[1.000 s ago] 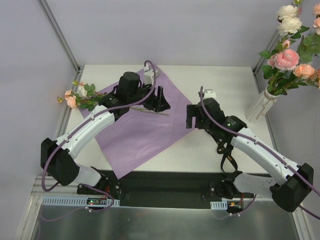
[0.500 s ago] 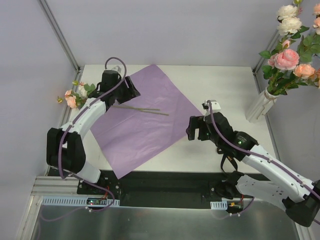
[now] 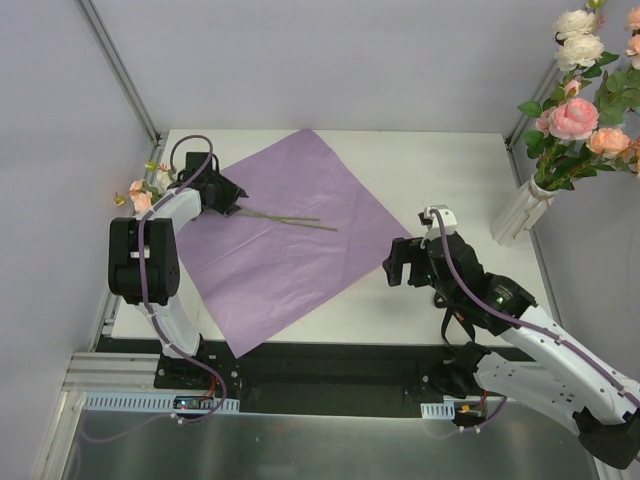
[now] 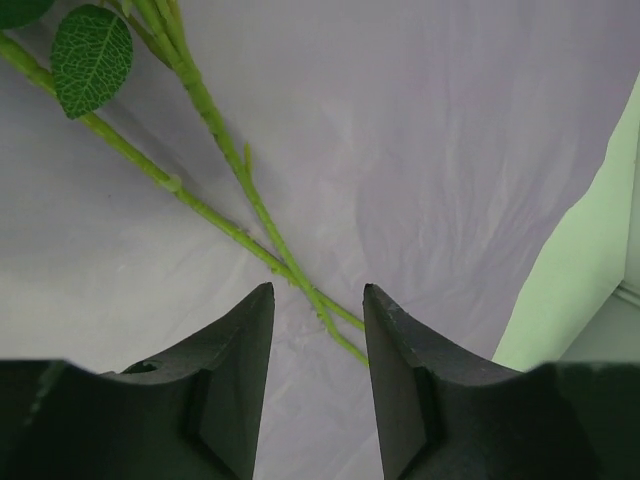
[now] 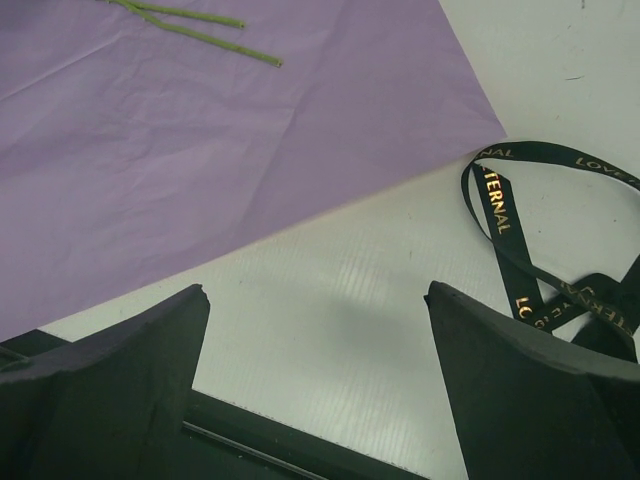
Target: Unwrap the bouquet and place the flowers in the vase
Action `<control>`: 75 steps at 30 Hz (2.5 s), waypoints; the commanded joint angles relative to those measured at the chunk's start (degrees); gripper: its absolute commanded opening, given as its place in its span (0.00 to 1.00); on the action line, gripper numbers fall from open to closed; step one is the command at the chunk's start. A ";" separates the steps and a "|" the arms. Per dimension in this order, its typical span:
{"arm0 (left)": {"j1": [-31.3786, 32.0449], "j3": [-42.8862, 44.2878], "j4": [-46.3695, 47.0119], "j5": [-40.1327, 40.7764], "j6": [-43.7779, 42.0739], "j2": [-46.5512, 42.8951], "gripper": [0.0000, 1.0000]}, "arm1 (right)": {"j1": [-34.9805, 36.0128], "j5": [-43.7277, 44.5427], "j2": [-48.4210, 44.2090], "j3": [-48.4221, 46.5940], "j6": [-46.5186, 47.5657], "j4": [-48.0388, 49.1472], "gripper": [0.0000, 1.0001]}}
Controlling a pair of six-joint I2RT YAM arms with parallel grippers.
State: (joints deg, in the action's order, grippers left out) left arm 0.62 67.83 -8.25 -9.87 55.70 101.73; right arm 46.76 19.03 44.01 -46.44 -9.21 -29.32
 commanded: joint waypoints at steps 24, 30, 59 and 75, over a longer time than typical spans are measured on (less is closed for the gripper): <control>-3.96 3.79 7.64 6.44 8.19 11.29 0.31 | 0.08 3.65 -14.04 -1.99 7.19 -8.03 0.96; -3.96 5.12 8.07 7.50 7.58 12.44 0.07 | 0.08 4.26 -13.69 -2.08 5.87 -8.56 0.97; 21.85 -0.69 23.38 -32.75 -24.31 -19.03 0.00 | -0.88 -9.09 11.26 -19.11 6.05 -6.09 0.95; 38.57 6.08 12.56 -34.60 -36.63 -18.85 0.00 | -8.18 -20.17 13.04 -21.34 -4.40 11.37 0.67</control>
State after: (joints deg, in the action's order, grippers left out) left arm 38.09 71.18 4.73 -42.89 22.57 83.64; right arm 38.81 1.58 59.81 -70.50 -8.56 -28.62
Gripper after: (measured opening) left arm 0.025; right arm 0.700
